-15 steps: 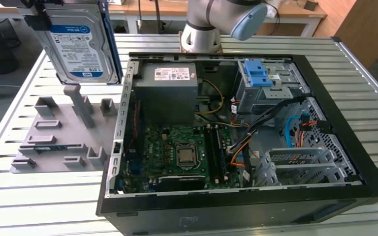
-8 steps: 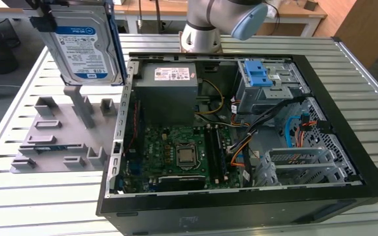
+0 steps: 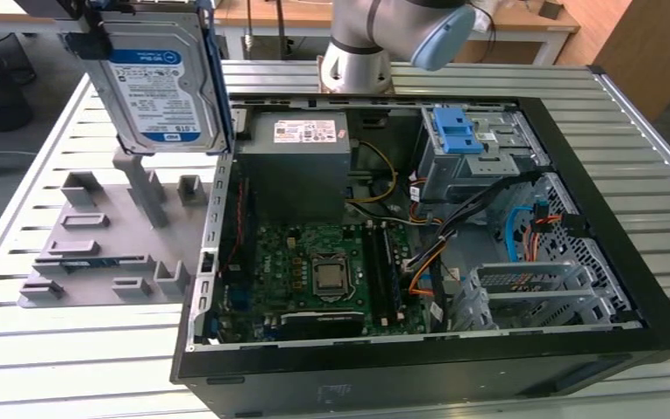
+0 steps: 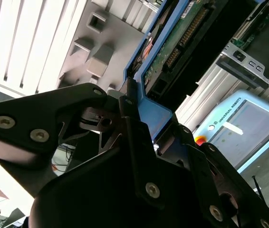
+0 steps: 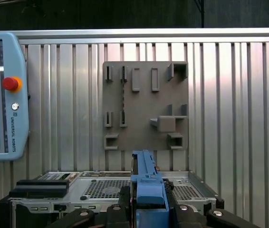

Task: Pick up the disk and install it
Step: 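Pick up the disk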

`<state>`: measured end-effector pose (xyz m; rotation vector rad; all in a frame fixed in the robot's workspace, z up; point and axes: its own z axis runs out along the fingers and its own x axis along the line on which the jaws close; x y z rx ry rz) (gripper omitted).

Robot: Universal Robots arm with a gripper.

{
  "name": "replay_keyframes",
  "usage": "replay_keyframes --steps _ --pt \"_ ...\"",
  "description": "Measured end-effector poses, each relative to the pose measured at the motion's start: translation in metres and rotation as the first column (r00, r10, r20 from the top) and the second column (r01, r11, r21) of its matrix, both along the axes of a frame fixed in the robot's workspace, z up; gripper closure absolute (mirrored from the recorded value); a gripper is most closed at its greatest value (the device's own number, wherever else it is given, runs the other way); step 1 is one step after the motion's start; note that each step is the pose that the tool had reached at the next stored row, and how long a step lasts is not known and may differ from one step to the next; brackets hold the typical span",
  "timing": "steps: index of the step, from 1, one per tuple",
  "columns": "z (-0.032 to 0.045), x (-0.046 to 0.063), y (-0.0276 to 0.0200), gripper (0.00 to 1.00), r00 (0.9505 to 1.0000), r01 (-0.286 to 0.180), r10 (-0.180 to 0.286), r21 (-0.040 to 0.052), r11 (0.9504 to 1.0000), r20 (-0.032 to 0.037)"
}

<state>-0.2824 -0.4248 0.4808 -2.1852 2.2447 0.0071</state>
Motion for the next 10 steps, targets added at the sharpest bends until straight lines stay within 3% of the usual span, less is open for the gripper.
replay_keyframes --steps 10 --pt "0.0000 0.013 -0.0028 0.64 1.0000 0.000 0.000 0.0001 1.0000 0.0000"
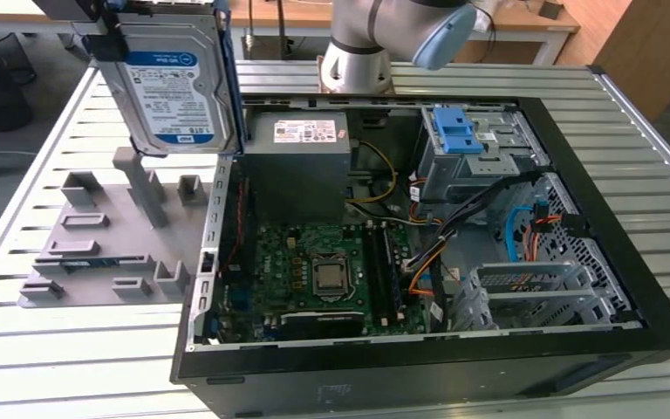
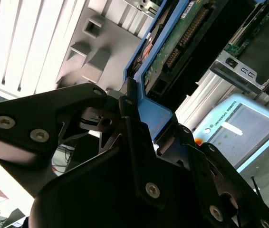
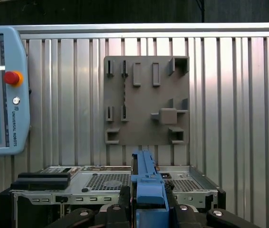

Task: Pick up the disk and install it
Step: 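Pick up the disk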

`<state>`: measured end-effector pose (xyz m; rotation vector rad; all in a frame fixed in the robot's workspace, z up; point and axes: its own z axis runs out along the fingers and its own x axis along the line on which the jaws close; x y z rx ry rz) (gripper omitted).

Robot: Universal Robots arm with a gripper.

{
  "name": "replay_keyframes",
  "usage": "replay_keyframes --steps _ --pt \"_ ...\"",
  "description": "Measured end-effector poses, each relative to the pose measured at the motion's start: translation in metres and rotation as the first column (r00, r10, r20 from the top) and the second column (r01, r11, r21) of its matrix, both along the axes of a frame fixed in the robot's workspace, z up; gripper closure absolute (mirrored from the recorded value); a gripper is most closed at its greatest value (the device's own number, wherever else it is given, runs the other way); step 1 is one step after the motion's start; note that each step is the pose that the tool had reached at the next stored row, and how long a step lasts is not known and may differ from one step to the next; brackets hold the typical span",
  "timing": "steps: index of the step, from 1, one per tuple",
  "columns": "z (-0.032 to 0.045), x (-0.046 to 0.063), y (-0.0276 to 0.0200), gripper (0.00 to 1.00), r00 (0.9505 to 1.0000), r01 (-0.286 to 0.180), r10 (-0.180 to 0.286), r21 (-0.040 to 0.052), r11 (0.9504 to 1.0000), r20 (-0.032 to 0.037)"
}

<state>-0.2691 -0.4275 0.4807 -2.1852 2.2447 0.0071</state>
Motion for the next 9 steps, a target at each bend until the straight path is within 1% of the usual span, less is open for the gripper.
replay_keyframes --steps 9 --pt "0.0000 0.013 -0.0018 0.64 1.0000 0.000 0.000 0.0000 1.0000 0.0000"
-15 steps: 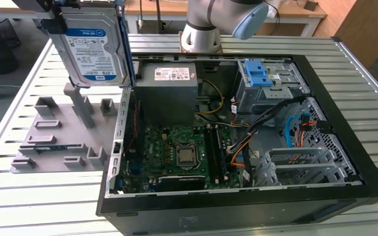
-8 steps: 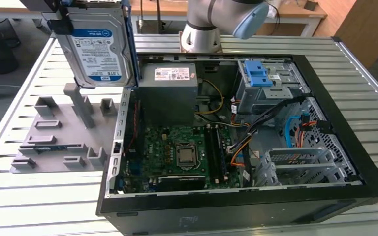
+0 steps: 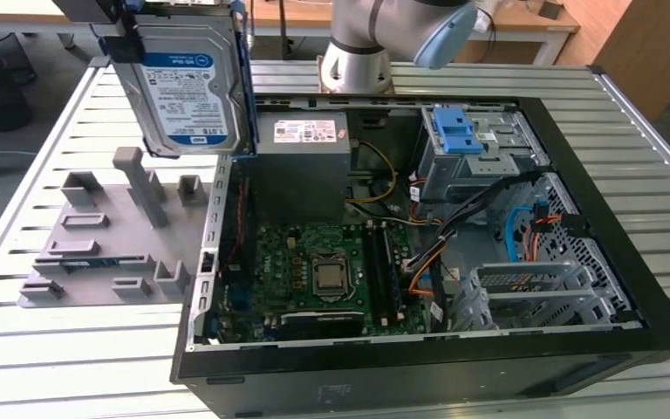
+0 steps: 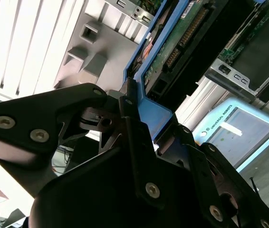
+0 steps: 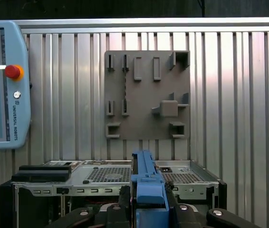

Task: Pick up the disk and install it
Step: 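Pick up the disk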

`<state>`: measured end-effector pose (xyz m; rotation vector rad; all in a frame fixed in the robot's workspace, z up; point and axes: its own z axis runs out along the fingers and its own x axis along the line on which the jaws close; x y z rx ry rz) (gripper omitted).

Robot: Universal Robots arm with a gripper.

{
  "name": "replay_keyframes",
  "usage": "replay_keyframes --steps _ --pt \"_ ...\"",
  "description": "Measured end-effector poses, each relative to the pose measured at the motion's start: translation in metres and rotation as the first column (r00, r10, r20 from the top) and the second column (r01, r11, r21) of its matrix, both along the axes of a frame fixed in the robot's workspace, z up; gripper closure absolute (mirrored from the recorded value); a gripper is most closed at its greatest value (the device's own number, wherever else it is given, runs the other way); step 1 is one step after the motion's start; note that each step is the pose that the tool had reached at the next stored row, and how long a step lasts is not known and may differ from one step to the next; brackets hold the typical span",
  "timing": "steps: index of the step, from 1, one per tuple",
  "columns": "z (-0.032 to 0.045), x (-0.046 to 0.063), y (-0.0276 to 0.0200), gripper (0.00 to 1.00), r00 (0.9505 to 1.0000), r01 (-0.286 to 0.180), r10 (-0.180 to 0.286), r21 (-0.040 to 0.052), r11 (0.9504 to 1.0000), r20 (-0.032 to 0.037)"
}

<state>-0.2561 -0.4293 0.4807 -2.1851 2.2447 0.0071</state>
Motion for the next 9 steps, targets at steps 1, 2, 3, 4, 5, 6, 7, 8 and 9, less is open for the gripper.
replay_keyframes --steps 1,2,3,4,5,6,7,8,9 --pt "0.0000 0.001 -0.0002 0.64 1.0000 0.000 0.000 0.0000 1.0000 -0.0001" --pt "0.0000 0.003 -0.0004 0.64 1.0000 0.000 0.000 0.0000 1.0000 0.0000" --pt "0.0000 0.005 -0.0006 0.64 1.0000 0.000 0.000 0.0000 1.0000 0.0000" --pt "0.0000 0.006 -0.0009 0.64 1.0000 0.000 0.000 0.0000 1.0000 0.0000" --pt "0.0000 0.008 -0.0011 0.64 1.0000 0.000 0.000 -0.0001 1.0000 0.0000" --pt "0.0000 0.010 -0.0013 0.64 1.0000 0.000 0.000 0.0000 1.0000 0.0000" --pt "0.0000 0.012 -0.0015 0.64 1.0000 0.000 0.000 0.0000 1.0000 0.0000" --pt "0.0000 0.013 -0.0017 0.64 1.0000 0.000 0.000 0.0000 1.0000 0.0000" --pt "0.0000 0.015 -0.0018 0.64 1.0000 0.000 0.000 0.0000 1.0000 0.0000"
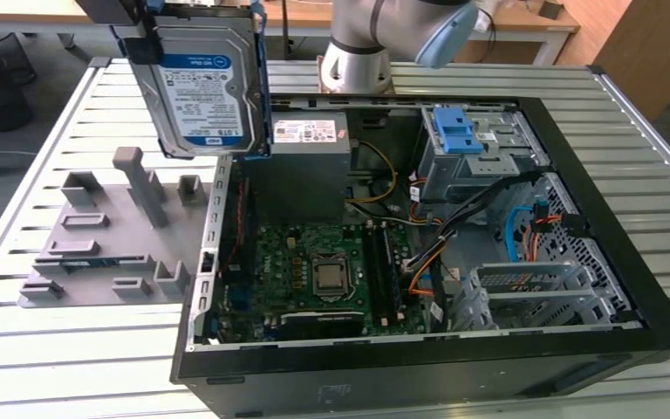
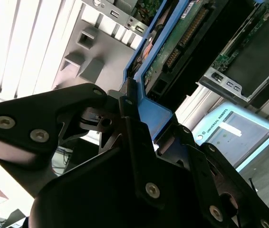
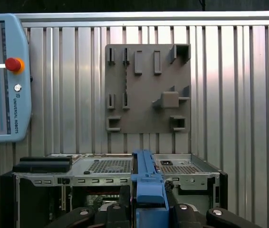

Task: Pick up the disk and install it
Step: 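Pick up the disk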

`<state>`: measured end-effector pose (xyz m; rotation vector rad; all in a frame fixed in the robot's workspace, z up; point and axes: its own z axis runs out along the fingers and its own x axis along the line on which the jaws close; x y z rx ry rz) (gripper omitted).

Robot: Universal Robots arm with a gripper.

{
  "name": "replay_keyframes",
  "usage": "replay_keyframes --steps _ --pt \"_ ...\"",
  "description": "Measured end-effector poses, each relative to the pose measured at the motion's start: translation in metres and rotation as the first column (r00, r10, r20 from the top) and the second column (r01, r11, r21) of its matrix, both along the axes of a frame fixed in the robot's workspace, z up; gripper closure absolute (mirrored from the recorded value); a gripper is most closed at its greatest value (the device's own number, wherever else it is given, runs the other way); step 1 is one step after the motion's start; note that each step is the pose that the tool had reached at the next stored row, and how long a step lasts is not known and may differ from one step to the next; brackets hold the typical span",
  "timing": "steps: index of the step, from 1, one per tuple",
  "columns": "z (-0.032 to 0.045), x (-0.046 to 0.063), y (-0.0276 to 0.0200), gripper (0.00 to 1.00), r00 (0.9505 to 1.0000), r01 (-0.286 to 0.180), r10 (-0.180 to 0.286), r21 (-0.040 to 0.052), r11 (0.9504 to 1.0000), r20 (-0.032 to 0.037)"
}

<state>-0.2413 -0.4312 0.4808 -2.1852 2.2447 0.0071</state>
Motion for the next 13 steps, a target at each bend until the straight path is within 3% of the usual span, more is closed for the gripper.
replay_keyframes --steps 13 --pt "0.0000 0.021 -0.0012 0.64 1.0000 0.000 0.000 0.0000 1.0000 0.0000"
